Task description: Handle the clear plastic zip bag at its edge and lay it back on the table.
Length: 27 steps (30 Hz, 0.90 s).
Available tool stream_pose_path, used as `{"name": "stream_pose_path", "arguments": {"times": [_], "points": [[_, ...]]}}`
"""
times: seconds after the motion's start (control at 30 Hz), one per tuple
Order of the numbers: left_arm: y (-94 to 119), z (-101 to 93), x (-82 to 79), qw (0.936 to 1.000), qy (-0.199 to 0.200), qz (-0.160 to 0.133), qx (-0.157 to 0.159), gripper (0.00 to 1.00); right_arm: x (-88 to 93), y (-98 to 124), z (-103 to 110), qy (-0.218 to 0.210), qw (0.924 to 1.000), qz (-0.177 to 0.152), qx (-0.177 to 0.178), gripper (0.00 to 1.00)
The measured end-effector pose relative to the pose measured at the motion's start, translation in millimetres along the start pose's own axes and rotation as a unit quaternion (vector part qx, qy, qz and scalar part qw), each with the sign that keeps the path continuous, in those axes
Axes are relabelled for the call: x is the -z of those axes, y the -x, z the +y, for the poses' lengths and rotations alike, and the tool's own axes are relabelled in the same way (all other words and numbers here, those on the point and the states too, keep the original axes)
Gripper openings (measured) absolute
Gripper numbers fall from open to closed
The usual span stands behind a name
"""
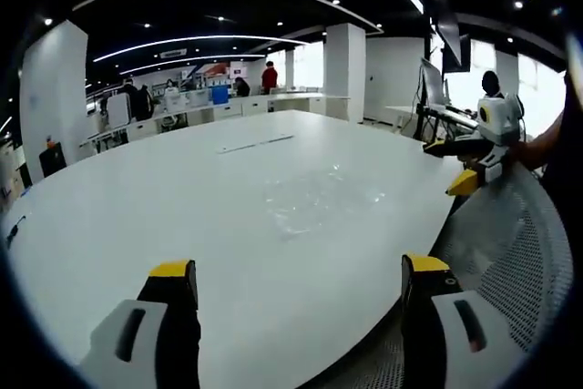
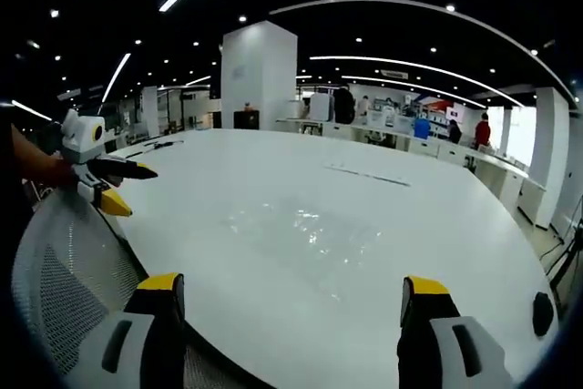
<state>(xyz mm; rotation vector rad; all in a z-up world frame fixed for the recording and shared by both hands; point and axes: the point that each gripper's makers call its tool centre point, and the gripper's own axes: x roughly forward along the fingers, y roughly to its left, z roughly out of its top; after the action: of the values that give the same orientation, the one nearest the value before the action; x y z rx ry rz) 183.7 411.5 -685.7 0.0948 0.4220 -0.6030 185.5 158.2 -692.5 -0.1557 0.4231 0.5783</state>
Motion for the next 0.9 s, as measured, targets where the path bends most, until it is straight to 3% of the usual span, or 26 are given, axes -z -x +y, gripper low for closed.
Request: {"name": "stream_pose_path", "arguments": {"times": [0.9], "points": [[-1.1,0.0,-0.5,1.0,0.002,-0.004,0.002,0.94,0.2,0.2,0.5,0.001,1.0,-0.003,-0.003,1.0]]}}
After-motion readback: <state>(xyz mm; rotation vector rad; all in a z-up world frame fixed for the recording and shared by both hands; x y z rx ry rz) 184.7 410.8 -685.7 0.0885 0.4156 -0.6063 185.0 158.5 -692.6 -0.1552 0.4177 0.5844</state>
